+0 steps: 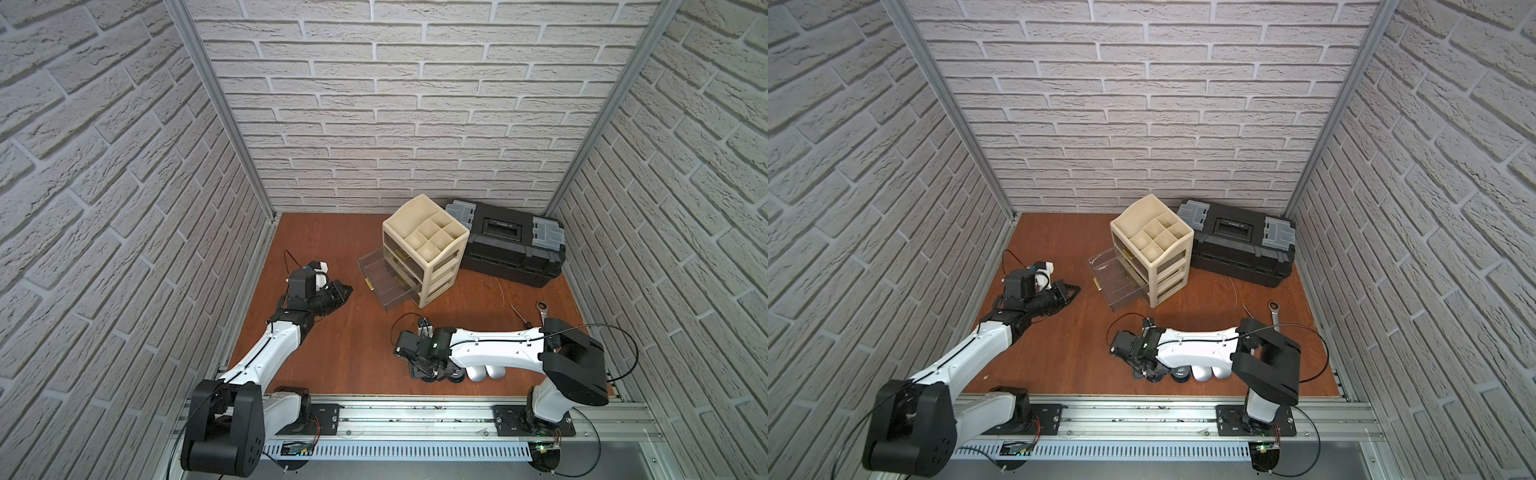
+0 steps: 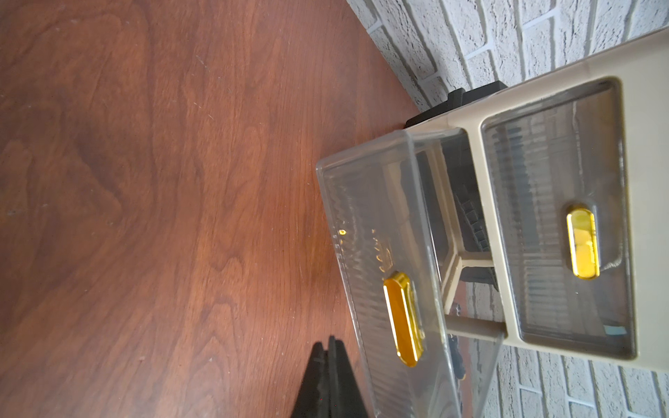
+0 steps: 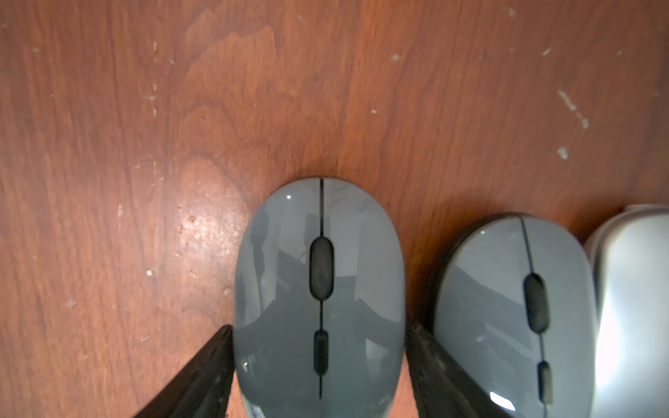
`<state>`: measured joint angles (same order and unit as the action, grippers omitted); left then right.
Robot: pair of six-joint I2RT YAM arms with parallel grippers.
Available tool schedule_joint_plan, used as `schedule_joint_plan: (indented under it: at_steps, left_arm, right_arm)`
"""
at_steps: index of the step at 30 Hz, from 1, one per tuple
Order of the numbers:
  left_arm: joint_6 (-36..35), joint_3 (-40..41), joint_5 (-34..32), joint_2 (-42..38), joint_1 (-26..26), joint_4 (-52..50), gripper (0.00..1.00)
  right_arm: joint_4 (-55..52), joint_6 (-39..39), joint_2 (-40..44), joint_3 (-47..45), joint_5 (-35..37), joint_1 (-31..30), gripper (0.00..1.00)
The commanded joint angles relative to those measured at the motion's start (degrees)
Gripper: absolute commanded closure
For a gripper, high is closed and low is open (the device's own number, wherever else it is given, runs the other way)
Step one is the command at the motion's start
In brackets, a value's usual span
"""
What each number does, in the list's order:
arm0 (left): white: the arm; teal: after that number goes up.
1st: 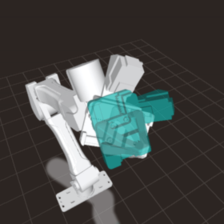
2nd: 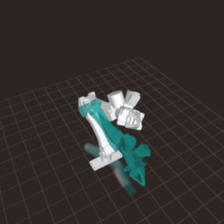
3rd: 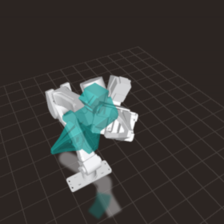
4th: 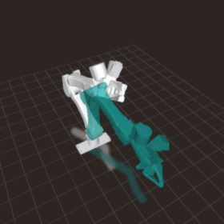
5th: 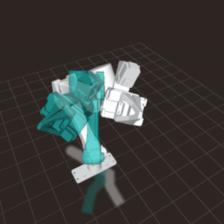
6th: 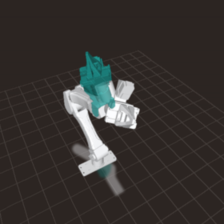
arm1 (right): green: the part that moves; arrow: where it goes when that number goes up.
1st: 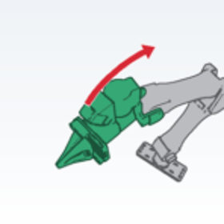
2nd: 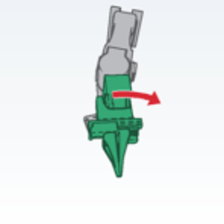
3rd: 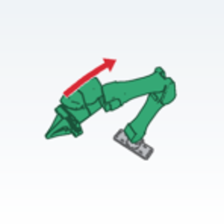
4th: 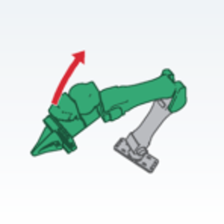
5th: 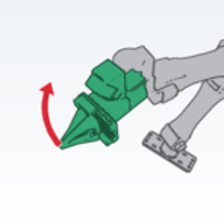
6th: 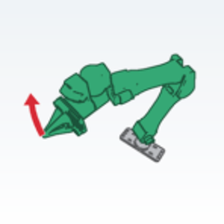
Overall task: Take the mice out of the drawer
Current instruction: Place the mouse at the center of the board.
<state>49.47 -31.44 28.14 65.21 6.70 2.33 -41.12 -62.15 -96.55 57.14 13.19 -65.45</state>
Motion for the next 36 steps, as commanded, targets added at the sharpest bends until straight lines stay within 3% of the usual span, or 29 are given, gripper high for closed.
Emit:
schedule_joint_plan:
  at_steps: [1, 7, 13, 21, 29, 36]
  left_arm:
    - [-0.1, -0.9, 0.0, 0.3, -0.5, 3.0, 1.00]
    - [-1.4, -1.2, 0.2, 0.9, -0.5, 1.9, 1.00]
    - [-2.2, -1.0, 2.6, 1.5, -0.3, 2.9, 1.00]
    - [-2.3, -1.1, 6.1, 2.5, -0.1, 5.4, 1.00]
    - [-1.3, -2.4, 6.2, 4.7, 0.2, 6.4, 1.00]
    - [2.1, -2.7, 5.8, 7.7, 2.2, 10.5, 1.00]
  right_arm:
    - [-1.6, 1.3, 2.1, 1.2, 2.8, -0.2, 0.25]
    - [4.8, 5.3, 6.1, -2.3, 4.8, -0.5, 0.25]
    - [2.3, 14.5, 10.2, 0.6, 10.4, -0.1, 0.25]
    - [1.0, 28.7, 15.8, 7.4, 7.0, 4.3, 0.28]
    - [1.5, 40.2, 21.5, 17.6, 2.7, 12.8, 0.30]
    - [-0.9, 48.0, 17.8, 30.4, -0.9, 22.6, 0.30]
